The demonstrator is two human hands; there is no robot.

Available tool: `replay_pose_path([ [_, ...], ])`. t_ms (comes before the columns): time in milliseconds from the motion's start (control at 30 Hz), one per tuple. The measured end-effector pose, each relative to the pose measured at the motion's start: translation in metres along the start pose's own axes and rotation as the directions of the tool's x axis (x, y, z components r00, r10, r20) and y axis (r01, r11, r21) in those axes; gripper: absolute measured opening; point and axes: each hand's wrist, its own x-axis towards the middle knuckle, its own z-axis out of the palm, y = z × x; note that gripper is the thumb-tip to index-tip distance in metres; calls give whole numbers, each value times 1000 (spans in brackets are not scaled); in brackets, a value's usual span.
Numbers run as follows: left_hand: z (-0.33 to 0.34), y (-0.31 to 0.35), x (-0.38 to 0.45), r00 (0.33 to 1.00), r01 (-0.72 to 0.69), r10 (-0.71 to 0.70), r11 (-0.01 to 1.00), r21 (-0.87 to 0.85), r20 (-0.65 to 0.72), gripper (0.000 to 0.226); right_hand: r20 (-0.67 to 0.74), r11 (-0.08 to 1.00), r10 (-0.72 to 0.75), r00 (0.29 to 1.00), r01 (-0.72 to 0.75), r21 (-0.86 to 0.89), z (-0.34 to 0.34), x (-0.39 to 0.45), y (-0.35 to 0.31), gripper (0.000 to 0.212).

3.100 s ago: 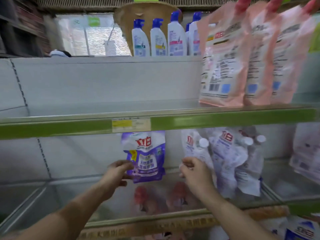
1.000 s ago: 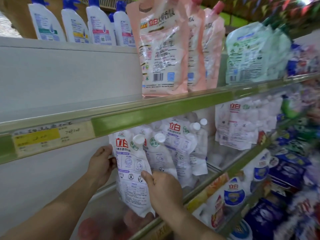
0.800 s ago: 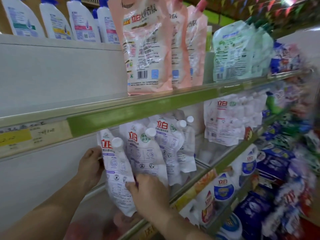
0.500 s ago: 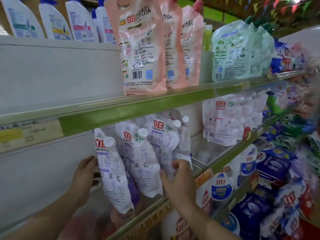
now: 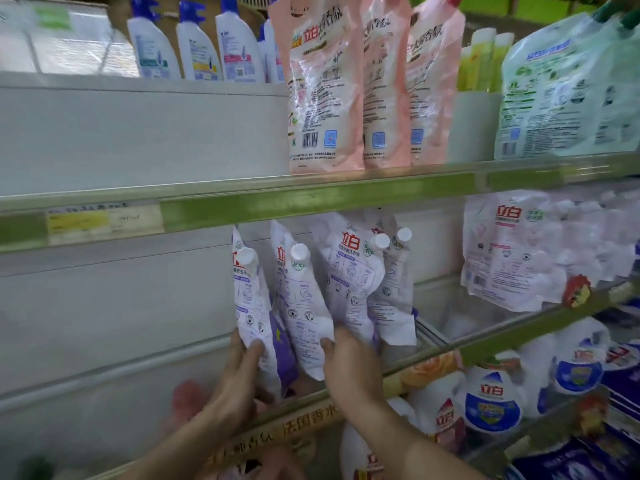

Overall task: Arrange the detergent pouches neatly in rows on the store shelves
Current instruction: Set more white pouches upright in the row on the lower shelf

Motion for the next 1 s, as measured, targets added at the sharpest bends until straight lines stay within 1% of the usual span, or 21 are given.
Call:
replay_pose_path([
  [67, 3, -2, 4, 999, 34, -34, 999, -32, -20, 22, 23, 997, -66, 998, 67, -37, -2, -5, 0, 32],
  [133, 3, -4, 4, 999, 45, -46, 999, -26, -25, 23, 39, 995, -94, 995, 95, -34, -2, -9, 1, 34],
  [233, 4, -5, -5, 998, 30, -30, 1000, -4, -51, 16, 29, 993, -107, 994, 105, 59, -9, -9, 6, 32],
  [267, 4, -5, -8, 998, 2, -2, 1000, 1, -64, 21, 6, 989, -106, 994, 105, 105, -14, -11, 9, 31],
  [300, 6, -7, -9, 998, -23, 24, 1000, 20, -63, 33, -38, 986, -81, 996, 86, 146, -20, -13, 15, 30],
  [333, 9, -8, -10, 997, -53, 56, 997, 53, -56, 51, -112, 981, -33, 993, 53, 184, -27, -13, 21, 28],
  [400, 15, -16, -9, 989, -128, 135, 983, 135, -51, 78, -227, 971, 122, 966, -69, 228, -36, -6, 38, 30],
  [433, 17, -18, -9, 987, -142, 154, 973, 182, -49, 91, -209, 968, 182, 961, -138, 210, -37, 1, 46, 37],
  [467, 19, -22, -6, 980, -176, 192, 958, 226, -49, 105, -146, 972, 199, 969, -176, 157, -36, 8, 52, 47],
  [500, 21, -23, -4, 977, -182, 205, 941, 285, -53, 113, -57, 981, 176, 983, -170, 90, -32, 15, 56, 55],
  [533, 21, -28, 2, 968, -205, 242, 916, 345, -66, 115, 19, 991, 128, 992, -129, 46, -29, 21, 58, 58],
  [567, 21, -29, 5, 970, -182, 230, 903, 389, -78, 114, 69, 996, 82, 994, -85, 34, -26, 25, 59, 56],
  [600, 20, -31, 10, 967, -184, 241, 886, 425, -83, 112, 85, 998, 43, 995, -46, 38, -25, 28, 59, 53],
  [633, 19, -30, 12, 972, -165, 221, 879, 447, -77, 110, 74, 999, 15, 997, -18, 35, -24, 31, 59, 48],
  [667, 19, -33, 15, 967, -189, 246, 873, 449, -72, 109, 49, 1000, -13, 999, 13, 17, -24, 32, 58, 44],
  [700, 19, -32, 16, 974, -173, 217, 890, 423, -59, 108, 28, 999, -40, 999, 40, -9, -23, 32, 56, 40],
  [733, 20, -33, 18, 968, -205, 246, 894, 398, -53, 108, 13, 998, -63, 998, 63, -30, -22, 29, 53, 37],
  [800, 20, -34, 20, 967, -213, 251, 893, 397, -44, 108, -14, 993, -98, 995, 97, -67, -16, 25, 49, 34],
  [833, 20, -34, 20, 974, -186, 222, 896, 403, -43, 107, -17, 993, -95, 995, 94, -70, -13, 25, 49, 34],
  [933, 22, -35, 22, 964, -225, 262, 889, 399, -40, 106, 20, 999, -39, 999, 40, -22, -13, 30, 55, 39],
  [1000, 21, -36, 22, 969, -210, 242, 906, 366, -43, 106, -5, 997, -72, 997, 72, -25, -18, 28, 60, 46],
])
